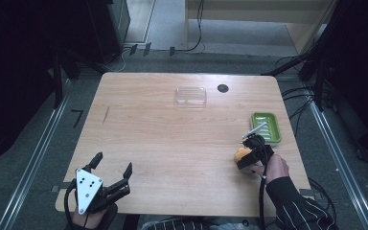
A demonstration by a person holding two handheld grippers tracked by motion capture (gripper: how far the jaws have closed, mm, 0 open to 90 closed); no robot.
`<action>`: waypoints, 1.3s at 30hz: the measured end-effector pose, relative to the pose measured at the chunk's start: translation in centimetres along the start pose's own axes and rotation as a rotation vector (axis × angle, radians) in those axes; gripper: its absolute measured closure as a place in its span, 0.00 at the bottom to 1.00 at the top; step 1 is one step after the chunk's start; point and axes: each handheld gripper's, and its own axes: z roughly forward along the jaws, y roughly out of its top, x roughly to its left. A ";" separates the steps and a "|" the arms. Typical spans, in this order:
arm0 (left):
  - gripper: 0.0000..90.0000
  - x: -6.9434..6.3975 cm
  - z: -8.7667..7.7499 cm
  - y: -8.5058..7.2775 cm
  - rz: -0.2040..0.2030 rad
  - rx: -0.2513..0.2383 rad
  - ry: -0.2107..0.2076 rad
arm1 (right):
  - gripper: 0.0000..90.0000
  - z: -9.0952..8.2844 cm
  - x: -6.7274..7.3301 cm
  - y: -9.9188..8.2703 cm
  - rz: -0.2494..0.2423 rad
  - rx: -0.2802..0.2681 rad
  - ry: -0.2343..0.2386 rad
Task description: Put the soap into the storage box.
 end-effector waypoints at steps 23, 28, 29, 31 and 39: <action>0.15 0.0 0.0 0.0 -0.004 -0.004 0.002 | 0.44 0.4 0.8 0.7 -0.064 0.038 -0.076; 0.15 0.0 0.0 0.0 0.001 -0.003 0.001 | 0.44 0.3 0.8 0.6 -0.081 0.034 -0.074; 0.15 0.0 0.0 0.0 0.001 -0.002 0.001 | 0.44 0.3 0.7 0.6 -0.088 0.028 -0.071; 0.15 0.0 0.0 0.0 -0.003 -0.003 0.002 | 0.44 0.3 0.7 0.6 -0.094 0.026 -0.068; 0.15 0.0 0.0 0.0 -0.001 -0.001 0.001 | 0.44 0.0 0.4 0.5 -0.115 0.007 -0.036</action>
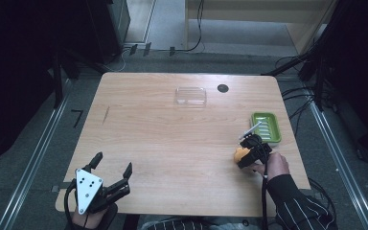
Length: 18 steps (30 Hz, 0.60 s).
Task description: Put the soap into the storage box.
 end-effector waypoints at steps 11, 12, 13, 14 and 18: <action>0.15 0.0 0.0 0.0 0.004 0.002 -0.001 | 0.43 0.3 0.3 0.1 -0.008 0.026 -0.024; 0.15 0.0 0.0 0.0 0.003 0.001 -0.001 | 0.43 0.3 0.2 0.1 -0.005 0.020 -0.022; 0.15 0.0 0.0 0.0 0.004 0.001 -0.001 | 0.43 0.3 0.2 0.1 -0.005 0.020 -0.021; 0.15 0.0 0.0 0.0 0.004 0.002 -0.001 | 0.42 0.3 0.2 0.1 -0.004 0.021 -0.020; 0.15 0.0 0.0 0.0 0.004 0.002 -0.002 | 0.36 0.4 0.1 0.2 0.000 0.026 -0.004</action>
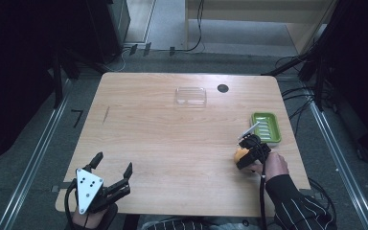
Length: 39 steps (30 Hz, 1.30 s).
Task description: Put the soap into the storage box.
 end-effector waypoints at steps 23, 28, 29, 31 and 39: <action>0.15 0.1 0.0 0.0 -0.013 -0.008 0.002 | 0.44 -0.3 -0.2 -0.3 -0.043 -0.022 -0.001; 0.15 0.1 -0.1 0.0 -0.010 -0.007 0.002 | 0.44 -0.8 -0.3 -0.6 -0.075 -0.050 0.003; 0.15 0.1 -0.1 0.0 -0.010 -0.007 0.002 | 0.44 -0.9 -0.4 -0.7 -0.075 -0.065 0.009; 0.15 0.1 0.0 0.0 -0.010 -0.007 0.002 | 0.44 -1.0 -0.4 -0.7 -0.081 -0.073 0.010; 0.15 0.1 -0.1 0.0 -0.009 -0.007 0.003 | 0.44 -1.5 -0.8 -1.3 -0.067 -0.113 0.012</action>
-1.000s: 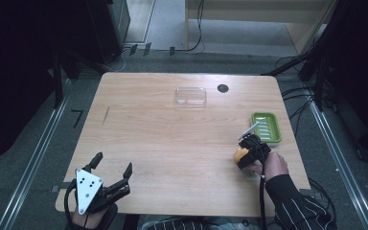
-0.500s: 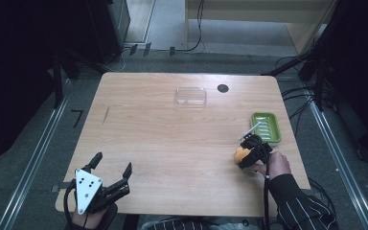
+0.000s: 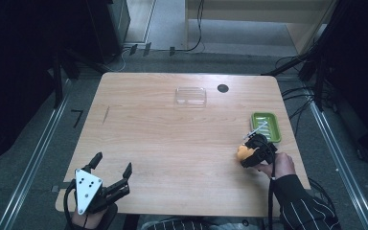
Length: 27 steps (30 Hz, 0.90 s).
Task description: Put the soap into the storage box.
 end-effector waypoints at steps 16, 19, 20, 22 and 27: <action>0.15 0.0 0.1 0.0 0.000 0.001 -0.002 | 0.44 -0.7 -0.5 -0.6 0.038 -0.015 -0.027; 0.15 0.0 0.1 0.0 0.001 0.002 -0.001 | 0.44 -0.8 -0.6 -0.7 0.049 -0.026 -0.032; 0.15 0.0 0.1 0.0 0.001 0.003 -0.001 | 0.44 -1.0 -0.7 -0.8 0.057 -0.029 -0.030; 0.15 0.0 0.1 0.0 -0.005 -0.001 0.000 | 0.44 -1.0 -0.7 -0.8 0.058 -0.033 -0.034; 0.15 0.0 0.1 0.0 0.002 0.003 -0.001 | 0.44 -1.4 -0.8 -0.9 0.063 -0.052 -0.035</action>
